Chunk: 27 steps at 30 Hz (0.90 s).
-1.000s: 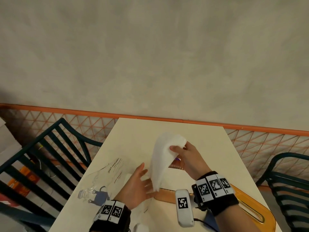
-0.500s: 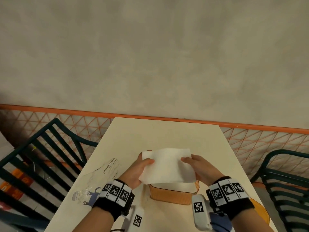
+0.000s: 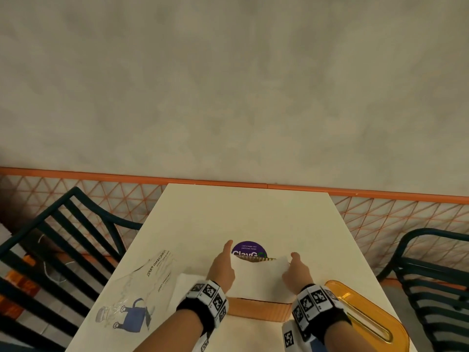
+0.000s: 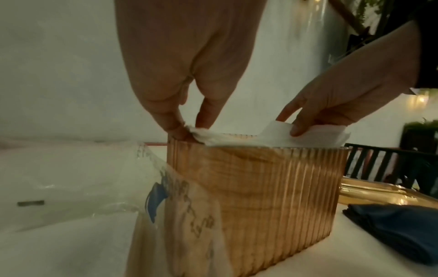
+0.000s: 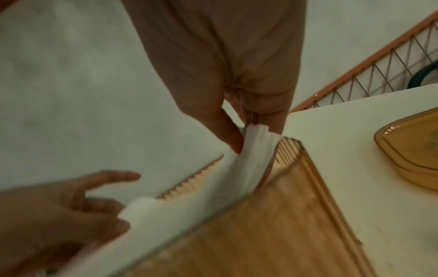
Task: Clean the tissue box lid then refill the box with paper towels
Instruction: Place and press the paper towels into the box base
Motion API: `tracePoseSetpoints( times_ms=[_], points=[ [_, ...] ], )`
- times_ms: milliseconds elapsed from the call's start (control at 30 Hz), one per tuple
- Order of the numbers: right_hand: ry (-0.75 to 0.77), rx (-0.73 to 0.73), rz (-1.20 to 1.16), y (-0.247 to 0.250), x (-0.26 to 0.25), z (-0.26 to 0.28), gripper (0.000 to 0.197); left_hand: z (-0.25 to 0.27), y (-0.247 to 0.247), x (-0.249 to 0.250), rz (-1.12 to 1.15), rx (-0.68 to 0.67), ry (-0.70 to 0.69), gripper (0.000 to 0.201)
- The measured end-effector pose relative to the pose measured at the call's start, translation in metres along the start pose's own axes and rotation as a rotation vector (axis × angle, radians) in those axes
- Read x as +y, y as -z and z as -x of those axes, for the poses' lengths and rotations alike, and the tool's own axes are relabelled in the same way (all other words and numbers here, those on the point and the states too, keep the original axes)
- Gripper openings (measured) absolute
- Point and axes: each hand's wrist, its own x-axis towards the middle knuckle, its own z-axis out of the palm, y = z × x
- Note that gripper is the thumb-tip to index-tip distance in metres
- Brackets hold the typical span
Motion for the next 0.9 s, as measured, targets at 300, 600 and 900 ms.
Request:
tracePoseSetpoints(
  times_ms=[300, 600, 900],
  points=[
    [0.407, 0.169, 0.438, -0.011, 0.015, 0.007, 0.063, 0.0, 0.007, -0.005, -0.758, -0.204, -0.309, 0.056],
    [0.276, -0.222, 0.594, -0.021, 0.026, -0.007, 0.062, -0.006, -0.004, -0.003, -0.954, -0.36, -0.264, 0.069],
    [0.453, 0.084, 0.638, -0.007, 0.019, 0.004, 0.042, 0.009, 0.035, -0.032, -0.311, 0.101, -0.157, 0.027]
  ],
)
